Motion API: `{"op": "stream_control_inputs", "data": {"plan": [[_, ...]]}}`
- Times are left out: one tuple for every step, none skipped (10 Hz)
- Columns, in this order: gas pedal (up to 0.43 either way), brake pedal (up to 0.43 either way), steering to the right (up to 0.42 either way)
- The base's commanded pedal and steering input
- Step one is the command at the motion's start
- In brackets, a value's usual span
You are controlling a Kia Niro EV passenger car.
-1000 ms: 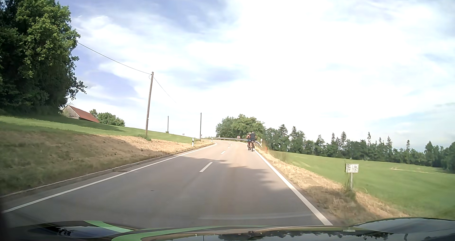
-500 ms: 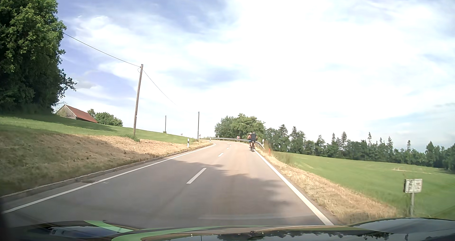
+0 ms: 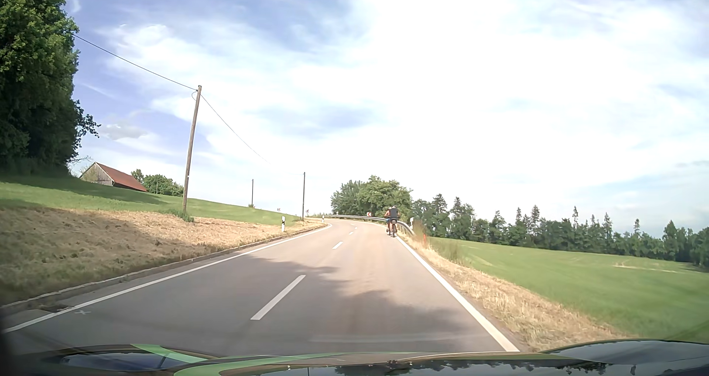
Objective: Follow the waypoints while adhering to traffic rules and regulations
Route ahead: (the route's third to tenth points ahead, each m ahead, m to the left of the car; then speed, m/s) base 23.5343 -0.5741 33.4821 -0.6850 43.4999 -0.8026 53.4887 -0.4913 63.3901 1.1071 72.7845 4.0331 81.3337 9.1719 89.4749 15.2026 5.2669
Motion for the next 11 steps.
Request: {"op": "stream_control_inputs", "data": {"plan": [[0.150,0.000,0.008],[0.150,0.000,0.009],[0.157,0.000,0.011],[0.157,0.000,0.011],[0.157,0.000,0.011],[0.157,0.000,0.011],[0.157,0.000,0.011],[0.169,0.000,0.011],[0.177,0.000,0.008],[0.197,0.000,0.007],[0.197,0.000,0.006]]}}
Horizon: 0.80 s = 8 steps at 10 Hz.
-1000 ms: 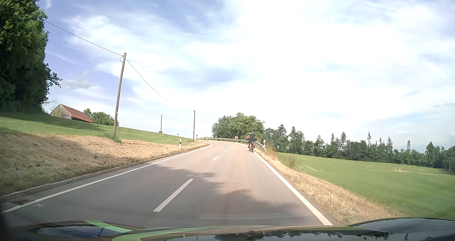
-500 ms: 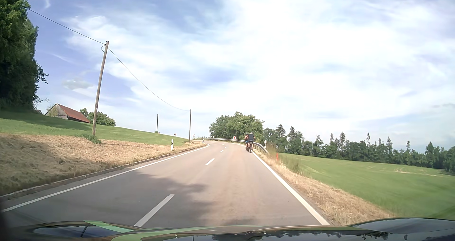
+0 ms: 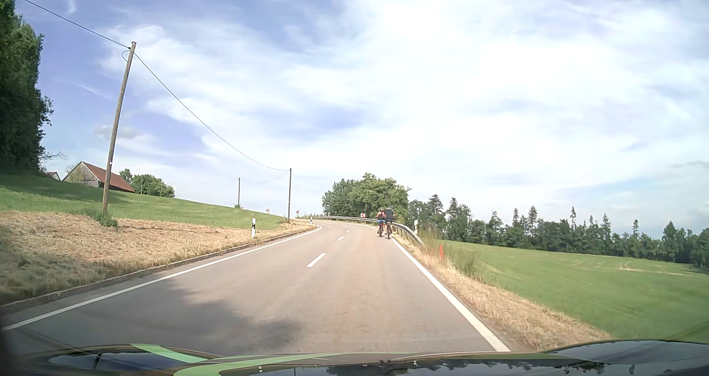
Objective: Follow the waypoints while adhering to traffic rules and regulations
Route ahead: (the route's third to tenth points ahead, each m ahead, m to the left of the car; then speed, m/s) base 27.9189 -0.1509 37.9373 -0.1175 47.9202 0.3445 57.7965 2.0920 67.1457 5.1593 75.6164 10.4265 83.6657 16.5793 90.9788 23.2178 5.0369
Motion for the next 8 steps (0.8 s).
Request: {"op": "stream_control_inputs", "data": {"plan": [[0.197,0.000,0.004],[0.197,0.000,0.001],[0.209,0.000,0.000],[0.209,0.000,-0.001],[0.209,0.000,-0.001],[0.209,0.000,-0.001],[0.209,0.000,-0.003],[0.209,0.000,-0.008]]}}
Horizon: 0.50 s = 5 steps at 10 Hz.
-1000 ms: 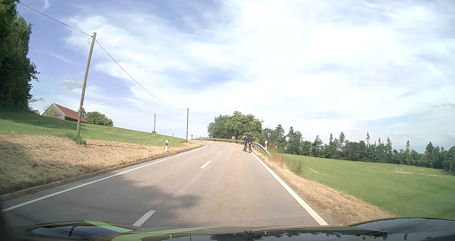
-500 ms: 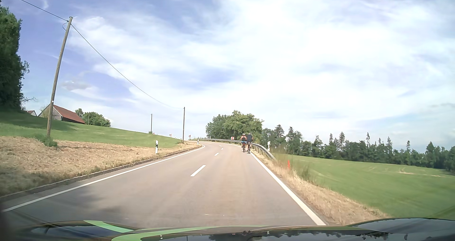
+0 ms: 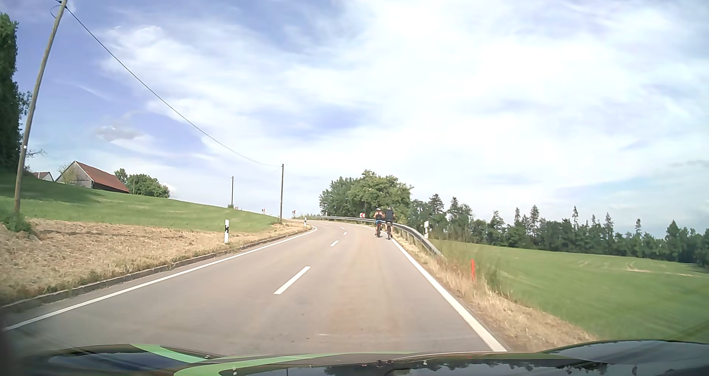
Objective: Follow the waypoints while adhering to traffic rules and regulations
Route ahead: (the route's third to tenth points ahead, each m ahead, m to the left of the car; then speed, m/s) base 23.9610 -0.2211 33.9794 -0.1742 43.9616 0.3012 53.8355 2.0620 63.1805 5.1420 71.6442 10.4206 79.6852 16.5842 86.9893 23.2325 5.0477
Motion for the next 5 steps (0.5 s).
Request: {"op": "stream_control_inputs", "data": {"plan": [[0.220,0.000,-0.011],[0.220,0.000,-0.013],[0.220,0.000,-0.013],[0.228,0.000,-0.013],[0.228,0.000,-0.013]]}}
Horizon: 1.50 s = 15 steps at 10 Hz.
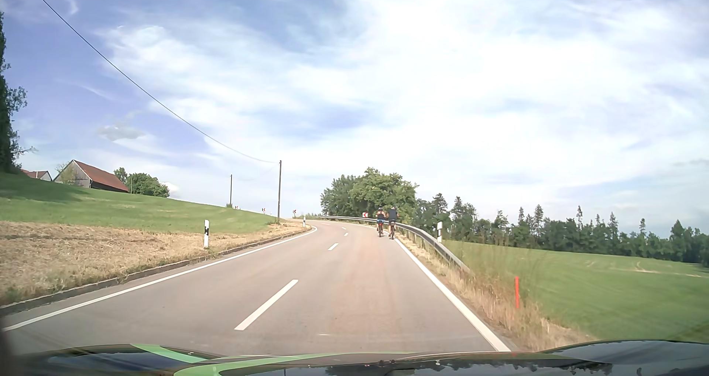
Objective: Follow the waypoints while adhering to traffic rules and regulations
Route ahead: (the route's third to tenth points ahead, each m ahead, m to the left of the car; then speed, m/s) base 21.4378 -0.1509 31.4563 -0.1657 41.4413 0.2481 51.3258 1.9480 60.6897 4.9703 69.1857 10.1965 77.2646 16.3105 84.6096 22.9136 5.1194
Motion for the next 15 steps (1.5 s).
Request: {"op": "stream_control_inputs", "data": {"plan": [[0.228,0.000,-0.013],[0.228,0.000,-0.012],[0.228,0.000,-0.009],[0.228,0.000,-0.007],[0.228,0.000,-0.005],[0.228,0.000,-0.005],[0.228,0.000,-0.005],[0.228,0.000,-0.005],[0.228,0.000,-0.005],[0.228,0.000,-0.004],[0.228,0.000,0.000],[0.228,0.000,0.004],[0.228,0.000,0.005],[0.228,0.000,0.004],[0.228,0.000,0.004]]}}
